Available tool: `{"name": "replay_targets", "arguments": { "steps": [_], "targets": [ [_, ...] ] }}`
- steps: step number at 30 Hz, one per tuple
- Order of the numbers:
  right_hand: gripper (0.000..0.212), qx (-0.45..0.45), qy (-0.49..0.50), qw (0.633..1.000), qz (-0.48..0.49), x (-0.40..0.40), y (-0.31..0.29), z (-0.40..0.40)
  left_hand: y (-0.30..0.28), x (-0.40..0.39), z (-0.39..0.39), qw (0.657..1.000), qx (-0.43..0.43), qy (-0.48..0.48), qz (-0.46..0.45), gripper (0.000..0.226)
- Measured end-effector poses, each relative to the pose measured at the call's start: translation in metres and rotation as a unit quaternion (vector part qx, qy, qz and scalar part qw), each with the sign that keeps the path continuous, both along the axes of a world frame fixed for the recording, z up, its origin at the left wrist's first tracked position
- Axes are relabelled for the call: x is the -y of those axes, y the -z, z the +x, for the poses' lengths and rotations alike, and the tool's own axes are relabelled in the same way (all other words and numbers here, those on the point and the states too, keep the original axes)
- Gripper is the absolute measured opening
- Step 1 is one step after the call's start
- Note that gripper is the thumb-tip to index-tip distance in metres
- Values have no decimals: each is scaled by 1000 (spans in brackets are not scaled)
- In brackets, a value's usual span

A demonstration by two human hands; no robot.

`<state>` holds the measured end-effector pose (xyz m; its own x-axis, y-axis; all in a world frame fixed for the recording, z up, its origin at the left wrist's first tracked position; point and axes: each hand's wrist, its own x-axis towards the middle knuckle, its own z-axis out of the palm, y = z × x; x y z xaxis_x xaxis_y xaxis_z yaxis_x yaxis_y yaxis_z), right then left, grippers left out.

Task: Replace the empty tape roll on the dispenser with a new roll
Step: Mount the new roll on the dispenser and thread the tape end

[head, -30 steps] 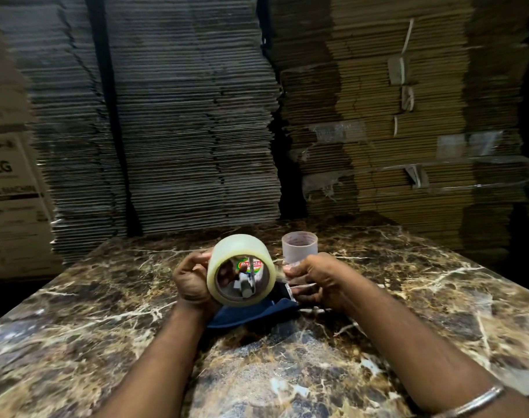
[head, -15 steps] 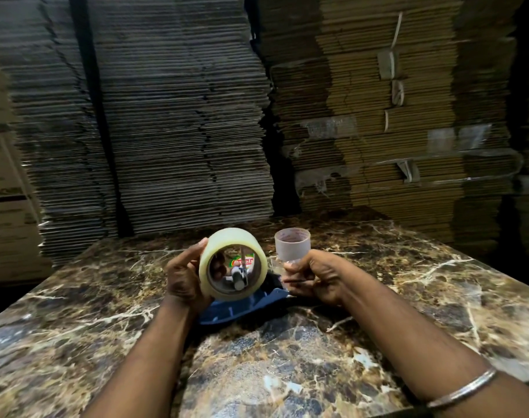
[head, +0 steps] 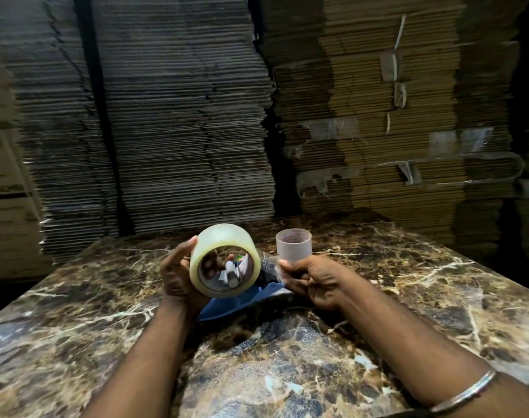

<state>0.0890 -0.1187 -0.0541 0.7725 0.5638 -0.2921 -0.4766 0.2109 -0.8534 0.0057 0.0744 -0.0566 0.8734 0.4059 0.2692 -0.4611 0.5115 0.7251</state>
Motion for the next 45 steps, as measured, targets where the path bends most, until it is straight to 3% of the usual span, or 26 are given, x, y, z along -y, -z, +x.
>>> {"name": "replay_targets", "arguments": {
  "steps": [8,13,17,23,27,28,31,33,36,39,42,44,45],
  "targets": [
    [19,7,-7,999,-39,-5,3,-1,-3,-3,-2,998,-54,27,27,46],
    [18,16,1,998,-60,-6,7,4,-3,-5,-3,993,-91,68,43,52],
    [19,5,-9,1000,-22,-8,11,8,-2,-4,-6,995,-46,63,62,39],
    [18,-20,-32,997,71,-13,16,16,2,-9,-5,997,-11,47,52,38],
    [12,-30,-3,998,58,-17,17,14,3,-13,-3,999,-24,5,49,64],
    [12,-31,-1,997,69,-17,17,12,4,-14,-2,998,-22,1,53,61],
    [20,-26,18,993,111,-19,17,6,2,-11,-4,998,16,-6,59,22],
    [19,-8,10,993,118,-23,19,0,3,-13,-2,998,28,-14,51,22],
    [27,-13,-1,991,132,-30,22,-6,1,-13,-2,997,40,-27,55,46],
    [29,-18,0,987,157,-32,22,-11,-1,-8,-4,996,55,-24,67,25],
    [28,-7,12,985,173,-32,21,-16,-2,-3,-5,995,66,-7,77,35],
    [27,-4,20,983,181,-33,21,-17,-7,1,-8,993,64,-10,102,22],
    [27,-7,25,982,187,-32,19,-19,-8,3,-8,992,68,-11,110,27]
  ]
}}
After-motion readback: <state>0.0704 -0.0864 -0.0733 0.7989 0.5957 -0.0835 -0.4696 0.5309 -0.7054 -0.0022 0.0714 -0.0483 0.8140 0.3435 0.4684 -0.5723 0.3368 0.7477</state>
